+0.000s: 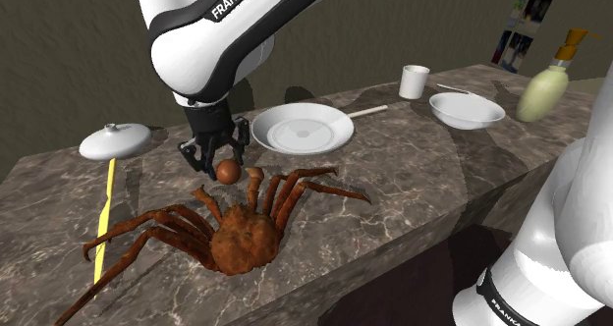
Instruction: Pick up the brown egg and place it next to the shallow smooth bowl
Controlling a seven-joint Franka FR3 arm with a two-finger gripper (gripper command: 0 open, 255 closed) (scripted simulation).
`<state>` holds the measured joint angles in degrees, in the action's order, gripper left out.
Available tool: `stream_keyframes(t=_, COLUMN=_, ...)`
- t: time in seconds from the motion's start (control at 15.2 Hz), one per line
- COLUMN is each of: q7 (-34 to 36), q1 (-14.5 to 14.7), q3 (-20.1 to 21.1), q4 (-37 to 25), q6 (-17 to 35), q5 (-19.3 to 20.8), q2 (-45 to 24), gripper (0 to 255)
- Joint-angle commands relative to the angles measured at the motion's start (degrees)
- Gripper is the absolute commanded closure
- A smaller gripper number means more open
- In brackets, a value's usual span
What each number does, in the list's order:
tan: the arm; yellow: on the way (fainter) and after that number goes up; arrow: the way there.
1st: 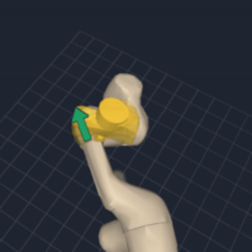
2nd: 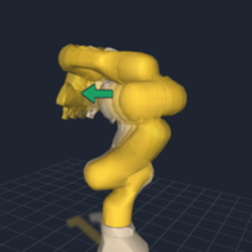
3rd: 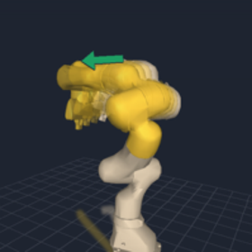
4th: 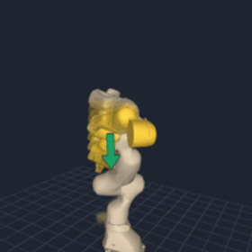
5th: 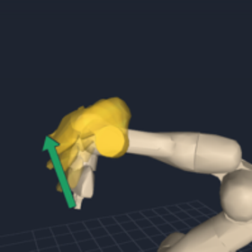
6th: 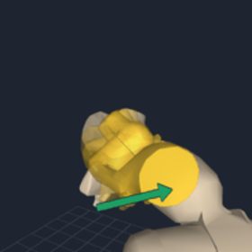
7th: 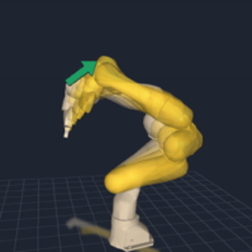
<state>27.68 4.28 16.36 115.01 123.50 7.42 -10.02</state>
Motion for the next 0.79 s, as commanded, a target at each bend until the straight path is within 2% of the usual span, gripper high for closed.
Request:
stream_keyframes(t=0.0, q7=-0.1, q1=0.0, q3=0.1, q4=-0.3, q6=-0.7, q5=-0.2, q2=0.3, gripper=255)
stream_keyframes(t=0.73, q7=-1.5, q1=-0.2, q3=0.3, q4=-5.0, q6=-8.4, q5=-1.7, q2=3.6, gripper=255)
